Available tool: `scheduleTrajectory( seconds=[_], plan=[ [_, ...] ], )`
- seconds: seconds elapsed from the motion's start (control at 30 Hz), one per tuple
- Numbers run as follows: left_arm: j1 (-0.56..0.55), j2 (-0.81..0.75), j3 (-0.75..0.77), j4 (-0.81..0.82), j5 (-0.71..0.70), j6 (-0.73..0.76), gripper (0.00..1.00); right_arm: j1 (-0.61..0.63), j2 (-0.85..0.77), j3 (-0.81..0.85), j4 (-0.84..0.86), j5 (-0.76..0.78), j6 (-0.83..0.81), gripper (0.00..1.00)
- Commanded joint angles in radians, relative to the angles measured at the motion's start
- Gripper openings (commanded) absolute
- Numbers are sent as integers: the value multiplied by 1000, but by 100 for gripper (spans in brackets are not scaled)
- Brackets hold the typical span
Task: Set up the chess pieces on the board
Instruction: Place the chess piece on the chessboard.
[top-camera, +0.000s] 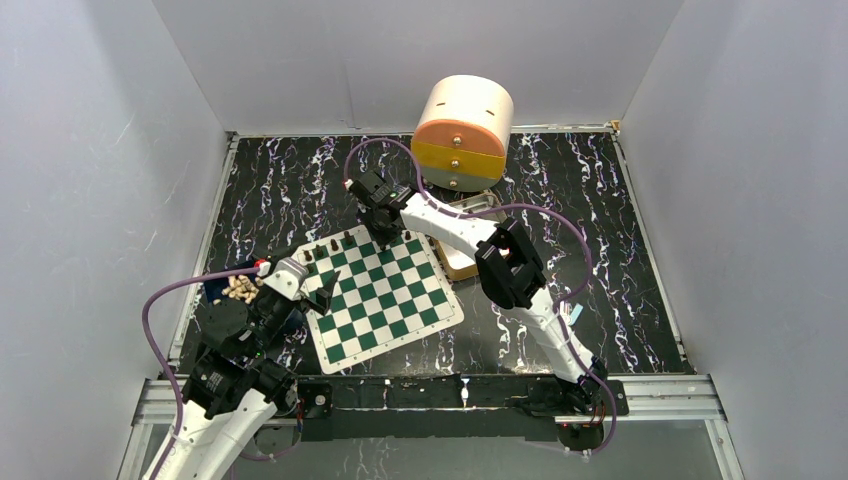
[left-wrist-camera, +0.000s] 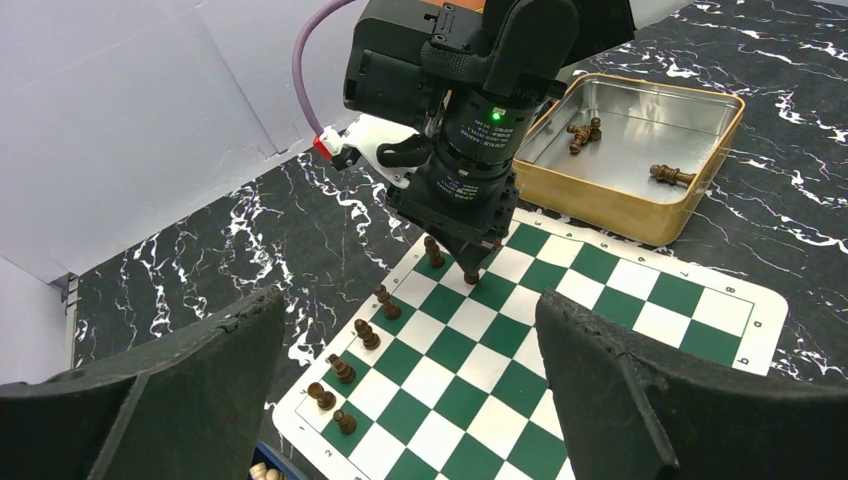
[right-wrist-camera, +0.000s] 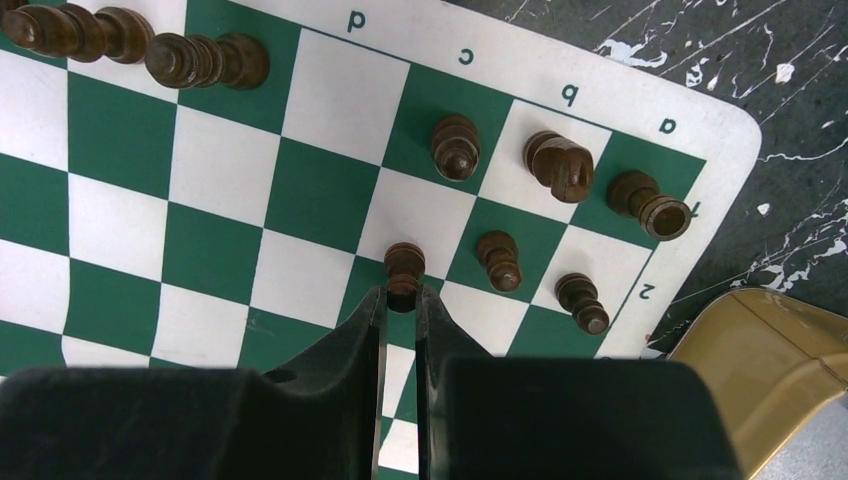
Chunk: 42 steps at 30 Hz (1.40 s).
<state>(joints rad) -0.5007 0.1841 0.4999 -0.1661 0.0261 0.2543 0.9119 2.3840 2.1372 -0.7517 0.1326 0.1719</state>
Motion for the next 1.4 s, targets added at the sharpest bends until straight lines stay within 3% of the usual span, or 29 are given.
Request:
scheduleTrajectory(
  seconds=[0.0,0.5,1.37],
  plan=[
    [-4,4,23,2,-12,10,92,2,17,49,41,19,-10,19],
    [-4,9,25,0,-12,16,93,2,40,52,45,45,-18,20],
    [-4,16,26,-1,-8,19,93,2,20,76,53,65,-22,34]
  ],
)
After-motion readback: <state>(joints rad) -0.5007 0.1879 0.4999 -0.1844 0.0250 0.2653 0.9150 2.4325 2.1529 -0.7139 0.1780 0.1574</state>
